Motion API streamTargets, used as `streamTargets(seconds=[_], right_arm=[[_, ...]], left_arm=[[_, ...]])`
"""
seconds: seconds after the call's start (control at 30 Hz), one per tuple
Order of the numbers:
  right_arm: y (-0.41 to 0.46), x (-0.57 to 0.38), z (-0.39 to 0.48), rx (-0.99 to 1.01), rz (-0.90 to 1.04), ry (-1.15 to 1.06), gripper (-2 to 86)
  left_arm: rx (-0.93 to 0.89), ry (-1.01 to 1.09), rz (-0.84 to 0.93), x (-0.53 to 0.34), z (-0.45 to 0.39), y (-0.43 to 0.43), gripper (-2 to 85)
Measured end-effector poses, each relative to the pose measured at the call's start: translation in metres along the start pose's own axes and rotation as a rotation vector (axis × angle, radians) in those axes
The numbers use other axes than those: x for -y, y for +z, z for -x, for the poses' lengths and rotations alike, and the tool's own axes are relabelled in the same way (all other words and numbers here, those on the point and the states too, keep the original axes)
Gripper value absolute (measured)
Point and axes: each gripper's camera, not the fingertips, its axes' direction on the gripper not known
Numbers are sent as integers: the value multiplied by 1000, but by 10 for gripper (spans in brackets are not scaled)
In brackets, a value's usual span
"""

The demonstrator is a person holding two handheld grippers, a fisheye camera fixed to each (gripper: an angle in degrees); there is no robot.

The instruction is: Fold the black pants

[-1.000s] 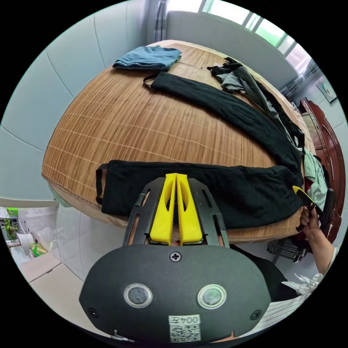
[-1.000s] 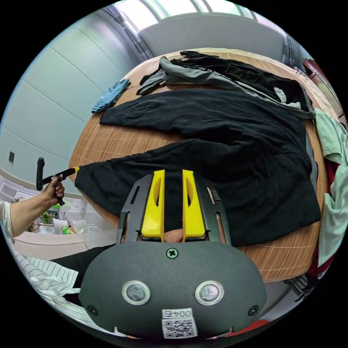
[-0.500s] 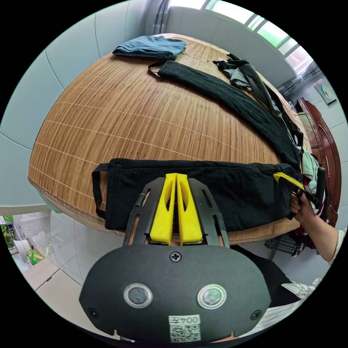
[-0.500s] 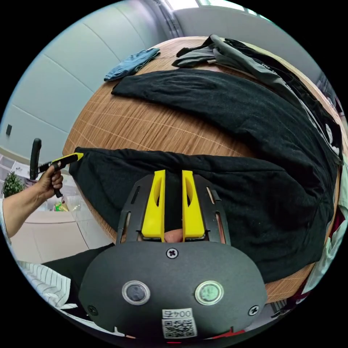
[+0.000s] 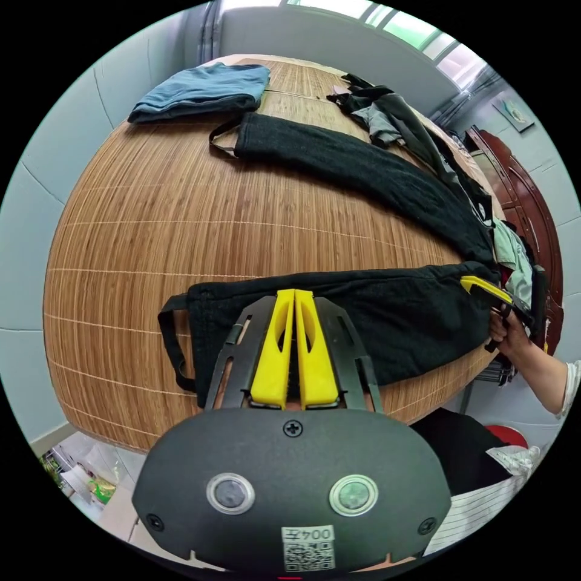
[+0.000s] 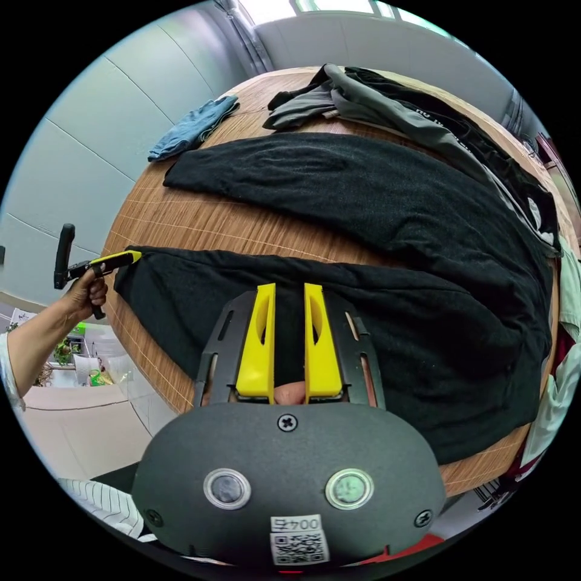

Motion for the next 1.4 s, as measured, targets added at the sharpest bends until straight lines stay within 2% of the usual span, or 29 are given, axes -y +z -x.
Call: streamTargets(seconds=[0.13, 0.2, 0.37, 0.5, 0.63, 0.8, 0.93, 1.13, 1.2, 1.27, 1.4], right_arm=[[-38, -37, -34, 50, -74, 152, 87], [-54, -65, -66, 67, -91, 318, 90], [-80, -176, -177, 170, -160, 907, 96], [-78, -234, -219, 332, -244, 1099, 97], [-57, -277, -237, 555, -319, 1196, 96], [-37, -266, -207, 675, -234, 1011, 96], [-10, -239, -150, 874, -156, 831, 91], [39, -190, -34, 1013, 65, 547, 90], [50, -174, 9, 953, 140, 419, 98], [57, -152, 73, 788, 189, 164, 106], [63, -125, 164, 581, 148, -197, 115]], left_arm=[[-51, -82, -43, -39, 17, -21, 9], [-107, -219, -17, -77, 33, -21, 22], [-283, -576, -1, -156, 65, -1, 60], [-457, -745, -38, -193, 75, 25, 72], [-529, -815, -80, -205, 79, 41, 78], [-578, -866, -63, -212, 81, 67, 84], [-585, -923, -92, -210, 84, 80, 85], [-466, -939, -89, -199, 95, 88, 51], [-422, -901, -78, -190, 93, 83, 35], [-426, -895, -90, -184, 90, 77, 29], [-454, -897, -43, -166, 88, 66, 23]])
